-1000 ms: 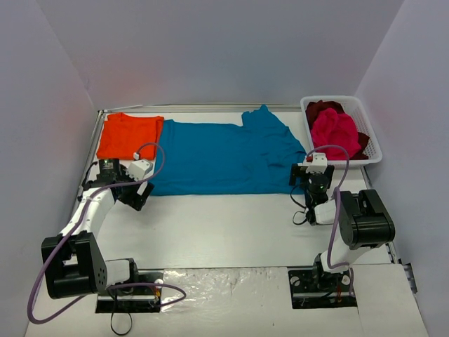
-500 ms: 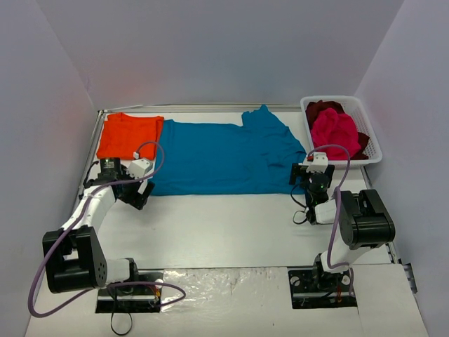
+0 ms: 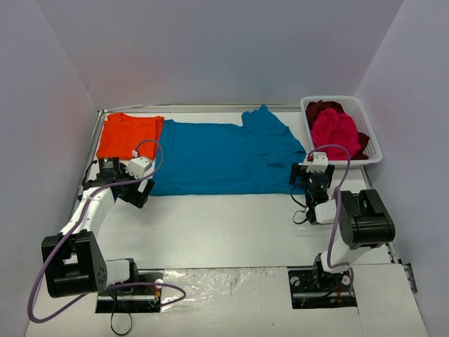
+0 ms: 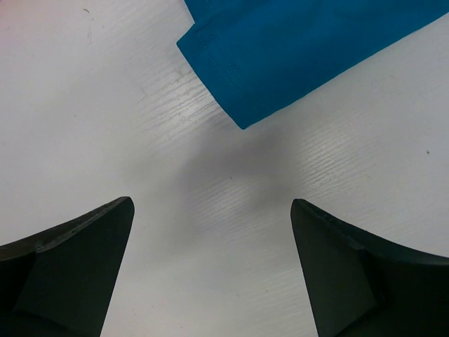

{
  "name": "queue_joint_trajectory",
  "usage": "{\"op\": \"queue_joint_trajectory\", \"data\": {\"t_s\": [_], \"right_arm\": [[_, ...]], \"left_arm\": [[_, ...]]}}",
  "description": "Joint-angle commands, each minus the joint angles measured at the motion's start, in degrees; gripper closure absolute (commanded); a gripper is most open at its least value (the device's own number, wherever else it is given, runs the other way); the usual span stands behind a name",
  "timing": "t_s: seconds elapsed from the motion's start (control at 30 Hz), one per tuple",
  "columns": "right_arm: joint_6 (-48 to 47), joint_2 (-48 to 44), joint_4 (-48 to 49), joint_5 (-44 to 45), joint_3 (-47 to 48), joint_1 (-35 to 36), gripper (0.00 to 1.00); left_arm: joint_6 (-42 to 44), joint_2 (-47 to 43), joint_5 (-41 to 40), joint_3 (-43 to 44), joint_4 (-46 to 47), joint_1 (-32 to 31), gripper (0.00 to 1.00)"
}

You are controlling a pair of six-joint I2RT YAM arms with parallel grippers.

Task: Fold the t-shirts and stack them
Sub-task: Fold the flattened tshirt in 1/3 of the way

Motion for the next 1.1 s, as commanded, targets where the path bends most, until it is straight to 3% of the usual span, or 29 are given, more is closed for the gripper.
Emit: {"op": "queue_joint_trajectory", "data": {"t_s": [0.0, 1.07], "right_arm": [[0.9, 0.2, 9.5, -0.1, 1.7, -0.6, 0.0], [0.9, 0.2, 9.5, -0.4, 1.8, -0.7, 0.0]], "left_arm": [[-0.7, 0.0, 1.9, 2.2, -0.3, 0.0, 0.06], [-0.3, -2.6, 1.9, 1.3, -0.8, 0.2, 0.06]]}}
